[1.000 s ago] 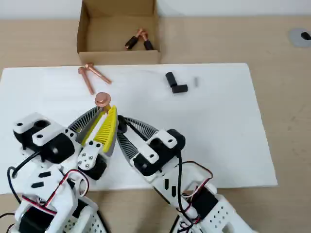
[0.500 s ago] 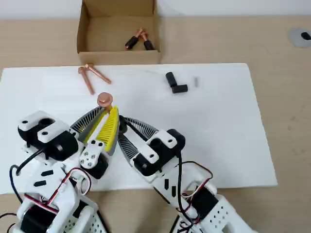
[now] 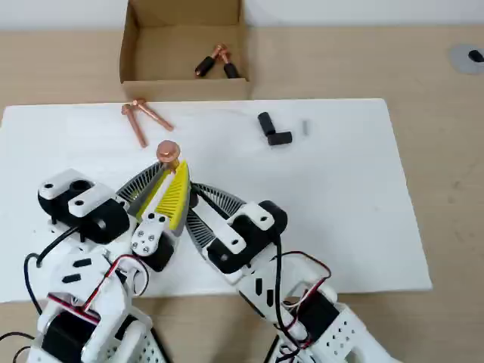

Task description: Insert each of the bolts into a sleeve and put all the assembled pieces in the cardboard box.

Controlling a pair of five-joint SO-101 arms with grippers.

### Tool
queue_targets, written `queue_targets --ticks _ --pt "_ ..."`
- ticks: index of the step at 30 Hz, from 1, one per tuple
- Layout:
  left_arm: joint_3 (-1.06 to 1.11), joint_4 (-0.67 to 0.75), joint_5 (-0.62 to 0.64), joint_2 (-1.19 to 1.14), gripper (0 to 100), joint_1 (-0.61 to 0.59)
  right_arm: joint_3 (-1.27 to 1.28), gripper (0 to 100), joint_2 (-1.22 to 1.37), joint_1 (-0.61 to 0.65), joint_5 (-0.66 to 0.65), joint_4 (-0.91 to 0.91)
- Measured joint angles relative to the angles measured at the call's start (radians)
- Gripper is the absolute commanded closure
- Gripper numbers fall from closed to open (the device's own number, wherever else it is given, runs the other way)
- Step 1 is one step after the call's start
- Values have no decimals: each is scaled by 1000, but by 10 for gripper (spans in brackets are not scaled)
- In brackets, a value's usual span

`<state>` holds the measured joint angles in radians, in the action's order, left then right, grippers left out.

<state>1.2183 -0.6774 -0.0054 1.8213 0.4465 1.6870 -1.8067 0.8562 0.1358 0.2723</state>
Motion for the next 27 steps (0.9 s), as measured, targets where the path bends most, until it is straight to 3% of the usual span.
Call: queue_targets --ticks 20,27 --pt "12 6 -43 -2 990 -2 0 989 0 0 0 0" --pt "12 -9 -43 -2 880 -2 0 989 0 0 0 0"
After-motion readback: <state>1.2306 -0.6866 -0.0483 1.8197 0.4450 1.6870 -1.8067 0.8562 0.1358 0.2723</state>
